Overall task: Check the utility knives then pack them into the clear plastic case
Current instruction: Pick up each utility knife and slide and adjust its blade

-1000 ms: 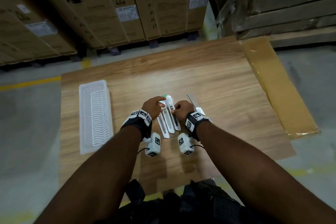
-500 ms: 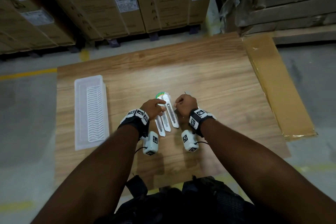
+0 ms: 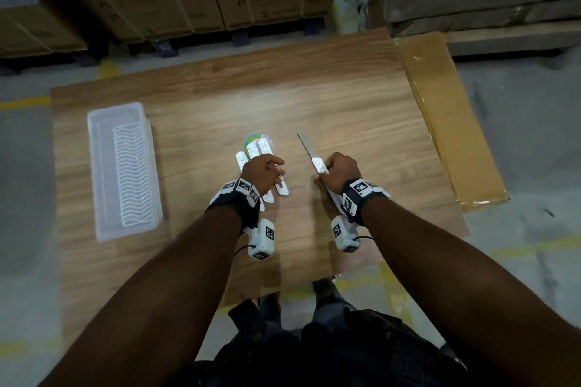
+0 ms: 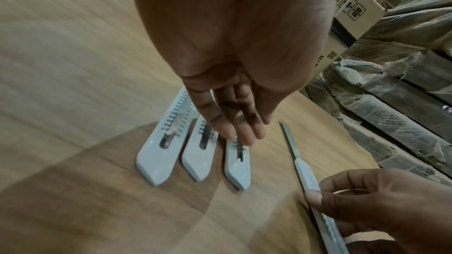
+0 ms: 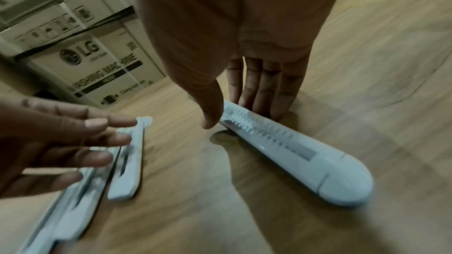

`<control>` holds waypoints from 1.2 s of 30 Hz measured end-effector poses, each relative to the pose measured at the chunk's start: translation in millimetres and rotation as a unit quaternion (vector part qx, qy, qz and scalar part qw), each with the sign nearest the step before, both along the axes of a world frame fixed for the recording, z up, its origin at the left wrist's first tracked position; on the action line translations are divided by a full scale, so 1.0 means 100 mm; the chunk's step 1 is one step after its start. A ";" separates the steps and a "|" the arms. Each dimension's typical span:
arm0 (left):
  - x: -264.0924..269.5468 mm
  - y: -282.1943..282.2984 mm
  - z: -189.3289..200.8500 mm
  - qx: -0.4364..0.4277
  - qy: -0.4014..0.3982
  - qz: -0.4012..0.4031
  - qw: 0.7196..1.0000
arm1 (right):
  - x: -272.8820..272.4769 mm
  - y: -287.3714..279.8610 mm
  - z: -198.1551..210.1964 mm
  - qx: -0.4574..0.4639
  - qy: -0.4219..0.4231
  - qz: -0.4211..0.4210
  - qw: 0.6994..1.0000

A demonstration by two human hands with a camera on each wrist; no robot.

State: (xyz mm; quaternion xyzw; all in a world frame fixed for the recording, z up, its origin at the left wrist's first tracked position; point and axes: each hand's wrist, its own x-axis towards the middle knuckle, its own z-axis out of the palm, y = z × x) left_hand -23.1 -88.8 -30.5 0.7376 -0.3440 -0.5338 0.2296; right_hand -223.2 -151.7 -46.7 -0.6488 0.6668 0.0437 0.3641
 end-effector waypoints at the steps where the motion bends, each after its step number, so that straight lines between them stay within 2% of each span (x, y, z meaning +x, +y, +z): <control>1: -0.03 0.04 0.01 0.000 -0.005 0.002 1.000 | 0.00 0.04 -0.02 0.000 0.013 0.015 1.000; 4: -0.08 0.11 0.09 -0.016 -0.008 0.004 1.000 | 0.02 0.08 -0.06 0.017 0.025 0.018 0.999; 8: -0.05 0.16 0.19 -0.039 -0.035 0.004 0.999 | 0.09 0.10 -0.01 0.021 -0.008 0.039 0.999; 11: 0.03 0.16 0.26 -0.055 -0.068 0.027 0.996 | 0.23 0.09 0.15 0.007 -0.089 0.015 0.996; 14: 0.12 0.13 0.40 -0.087 -0.091 0.052 0.991 | 0.45 0.03 0.37 0.018 -0.204 -0.011 0.979; 16: 0.19 0.09 0.56 -0.116 -0.105 0.066 0.985 | 0.61 -0.01 0.55 0.020 -0.269 -0.005 0.963; 19: 0.28 0.04 0.79 -0.161 -0.123 0.088 0.975 | 0.82 -0.05 0.84 0.008 -0.320 0.024 0.947; 23: 0.45 0.06 1.06 -0.205 -0.122 0.146 0.960 | 1.05 -0.02 1.15 -0.016 -0.336 0.066 0.939; 28: 0.63 0.14 1.35 -0.235 -0.089 0.180 0.951 | 1.26 0.04 1.36 -0.025 -0.337 0.095 0.936; 36: 0.94 0.36 1.54 -0.273 -0.100 0.172 0.941 | 1.58 0.28 1.62 -0.034 -0.364 0.071 0.928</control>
